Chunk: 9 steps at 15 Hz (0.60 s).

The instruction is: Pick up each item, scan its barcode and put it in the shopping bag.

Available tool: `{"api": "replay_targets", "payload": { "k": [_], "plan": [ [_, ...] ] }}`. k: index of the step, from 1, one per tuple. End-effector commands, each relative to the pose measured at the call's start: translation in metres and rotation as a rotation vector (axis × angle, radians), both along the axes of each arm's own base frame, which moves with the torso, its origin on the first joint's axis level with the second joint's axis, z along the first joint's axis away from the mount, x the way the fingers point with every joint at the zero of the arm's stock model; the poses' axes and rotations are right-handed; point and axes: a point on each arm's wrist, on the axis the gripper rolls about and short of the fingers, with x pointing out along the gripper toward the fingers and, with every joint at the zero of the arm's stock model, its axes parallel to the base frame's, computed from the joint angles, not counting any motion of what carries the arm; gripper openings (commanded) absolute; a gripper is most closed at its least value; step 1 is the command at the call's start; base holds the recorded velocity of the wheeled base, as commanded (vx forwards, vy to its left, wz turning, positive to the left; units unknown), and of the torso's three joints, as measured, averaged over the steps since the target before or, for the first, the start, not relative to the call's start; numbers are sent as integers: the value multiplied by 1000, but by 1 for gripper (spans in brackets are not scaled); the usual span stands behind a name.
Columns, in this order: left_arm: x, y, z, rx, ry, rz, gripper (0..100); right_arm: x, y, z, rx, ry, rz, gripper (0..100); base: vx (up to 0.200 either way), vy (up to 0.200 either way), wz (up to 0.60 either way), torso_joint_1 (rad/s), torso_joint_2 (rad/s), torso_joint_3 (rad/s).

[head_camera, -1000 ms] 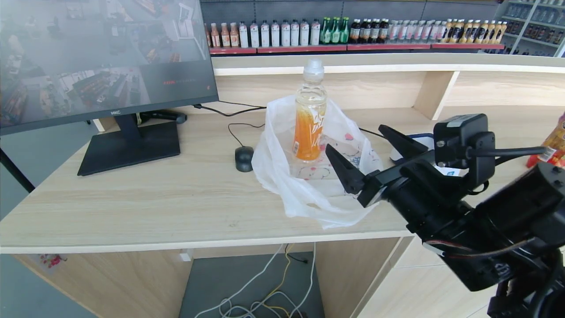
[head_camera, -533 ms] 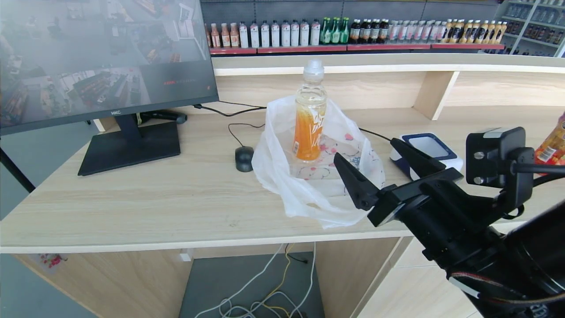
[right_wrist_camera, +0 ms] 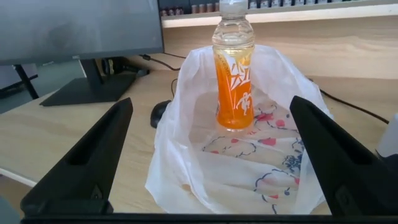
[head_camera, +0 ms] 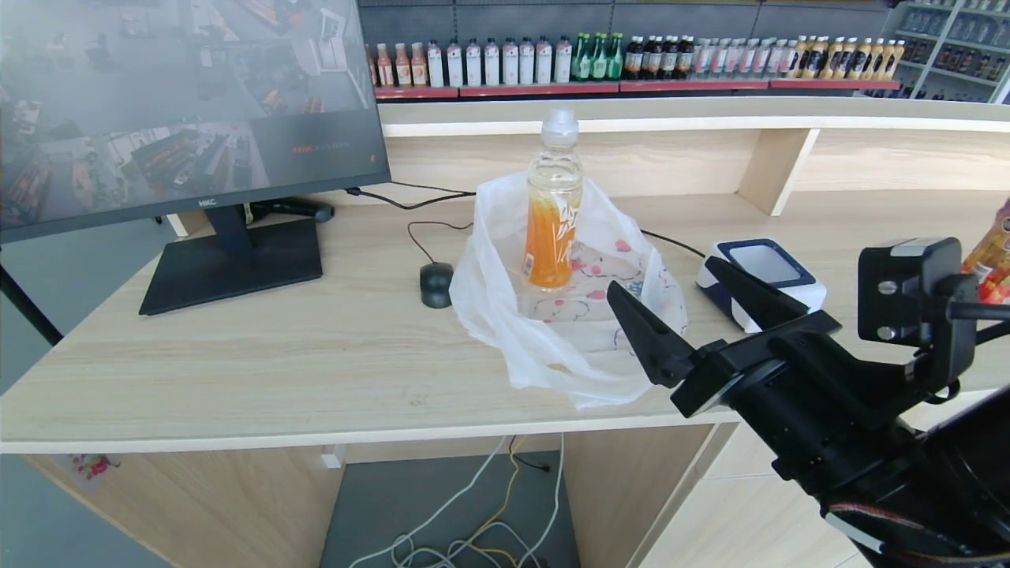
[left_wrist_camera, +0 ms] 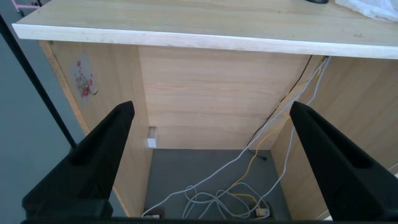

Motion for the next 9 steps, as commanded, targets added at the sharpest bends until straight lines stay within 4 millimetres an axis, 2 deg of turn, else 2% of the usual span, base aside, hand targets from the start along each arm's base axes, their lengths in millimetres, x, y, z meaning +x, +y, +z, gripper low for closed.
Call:
{"api": "replay_targets", "payload": {
  "k": [1,4,7,9],
  "plan": [
    [0,0,0,-1,-2,2,100,3,1,0,3,-2,-7,100,0,-200,0,-7,-2,7],
    [0,0,0,-1,-2,2,100,5,-7,3,13,-8,-34,100,0,-200,0,5,2,1],
    [0,0,0,-1,0,0,100,-11,-8,-15,-65,28,75,100,0,-200,0,-1,1,6],
    [0,0,0,-1,0,2,100,-3,-12,-19,-83,36,51,100,0,-200,0,7,2,2]
  ]
}}
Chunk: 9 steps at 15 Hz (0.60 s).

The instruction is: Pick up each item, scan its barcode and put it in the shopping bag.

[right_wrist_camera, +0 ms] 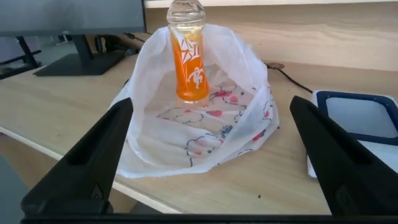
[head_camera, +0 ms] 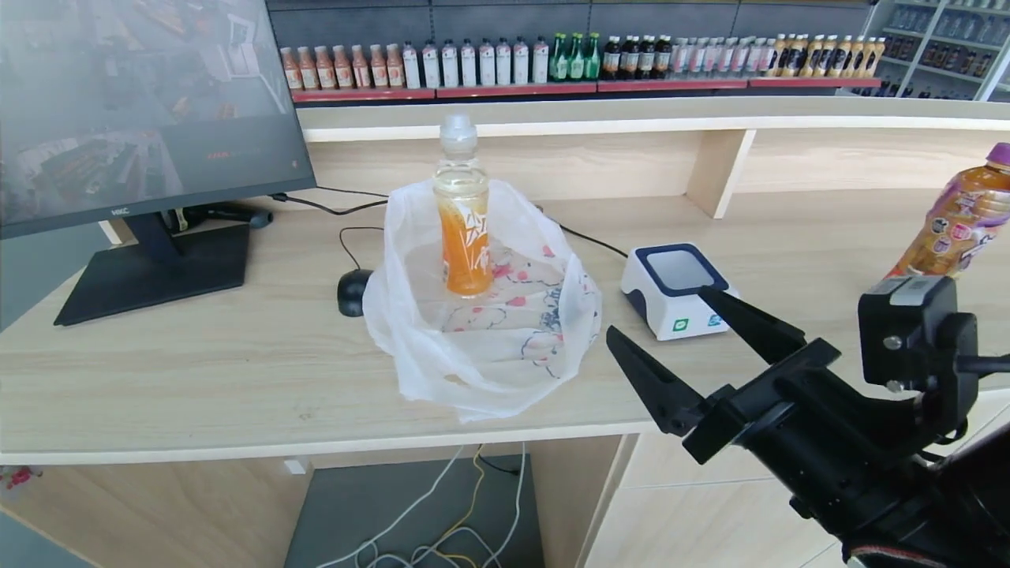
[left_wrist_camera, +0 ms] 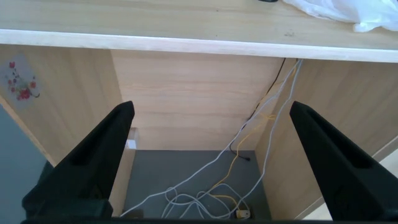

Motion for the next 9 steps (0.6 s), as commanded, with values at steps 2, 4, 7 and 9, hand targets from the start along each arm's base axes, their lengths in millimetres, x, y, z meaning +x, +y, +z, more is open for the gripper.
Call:
{"api": "replay_targets", "payload": {
  "k": [2,4,7,9],
  "plan": [
    [0,0,0,0,0,1,100,16,-2,6,19,-23,-55,100,0,-200,0,2,2,2],
    [0,0,0,0,0,-1,100,22,-5,5,17,-19,-82,100,0,-200,0,5,-2,0],
    [0,0,0,-1,0,1,100,27,1,6,22,-22,-80,100,0,-200,0,2,4,1],
    [0,0,0,-1,0,1,100,31,4,5,22,-20,-81,100,0,-200,0,2,5,5]
  ]
}}
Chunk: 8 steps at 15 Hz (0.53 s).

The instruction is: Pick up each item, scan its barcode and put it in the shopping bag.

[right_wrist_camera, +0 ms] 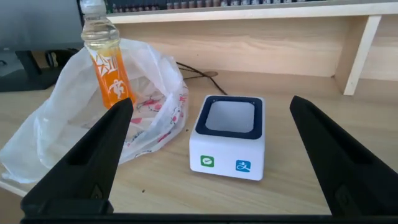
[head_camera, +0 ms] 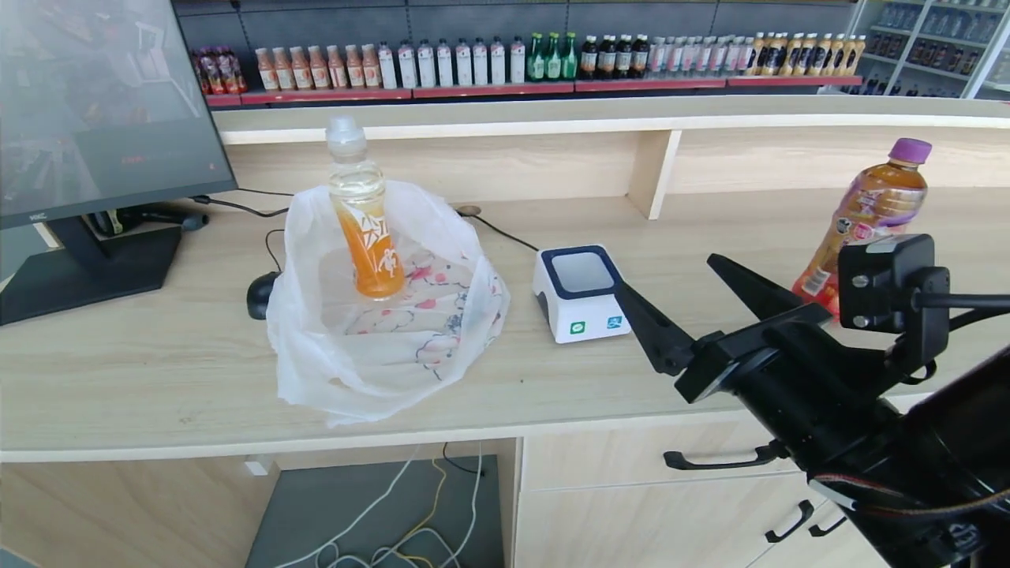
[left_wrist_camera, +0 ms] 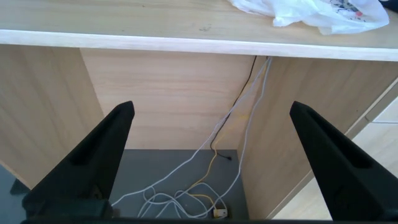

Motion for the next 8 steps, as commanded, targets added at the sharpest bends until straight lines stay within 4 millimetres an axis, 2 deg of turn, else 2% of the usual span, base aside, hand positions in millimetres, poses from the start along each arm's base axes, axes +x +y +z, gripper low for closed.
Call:
{"api": "replay_targets", "payload": {
  "k": [1,8],
  "plan": [
    [0,0,0,0,-1,1,100,5,5,-4,-9,9,0,100,0,-200,0,2,7,2],
    [0,0,0,0,-1,1,100,4,4,-4,-9,9,0,100,0,-200,0,4,3,2]
  ]
}}
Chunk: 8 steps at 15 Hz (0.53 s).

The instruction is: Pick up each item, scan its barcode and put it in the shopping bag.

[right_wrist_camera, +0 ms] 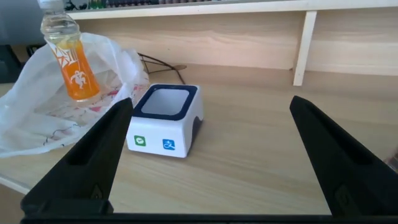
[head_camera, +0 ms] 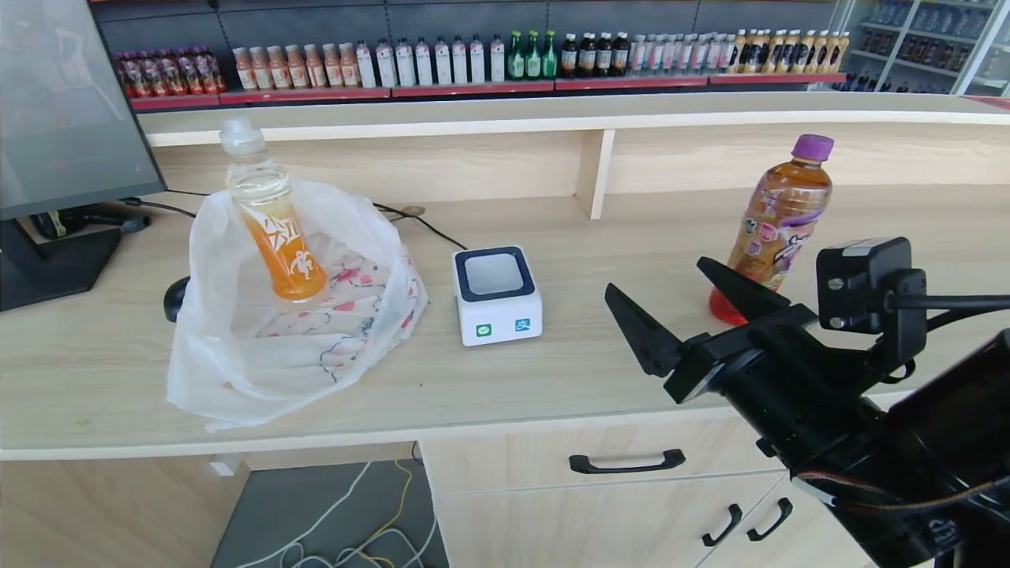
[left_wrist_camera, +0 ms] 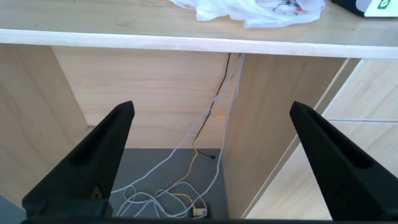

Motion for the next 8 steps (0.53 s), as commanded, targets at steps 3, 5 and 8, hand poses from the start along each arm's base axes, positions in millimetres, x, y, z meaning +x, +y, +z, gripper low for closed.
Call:
{"api": "replay_targets", "payload": {
  "k": [3,5,8],
  "plan": [
    [0,0,0,0,-2,1,100,0,0,0,-1,1,0,100,0,-200,0,1,5,4],
    [0,0,0,0,-2,1,100,-1,-1,-2,-7,7,0,100,0,-200,0,2,2,5],
    [0,0,0,-2,0,1,100,-5,-5,-8,-23,25,0,100,0,-200,0,9,1,1]
  ]
}}
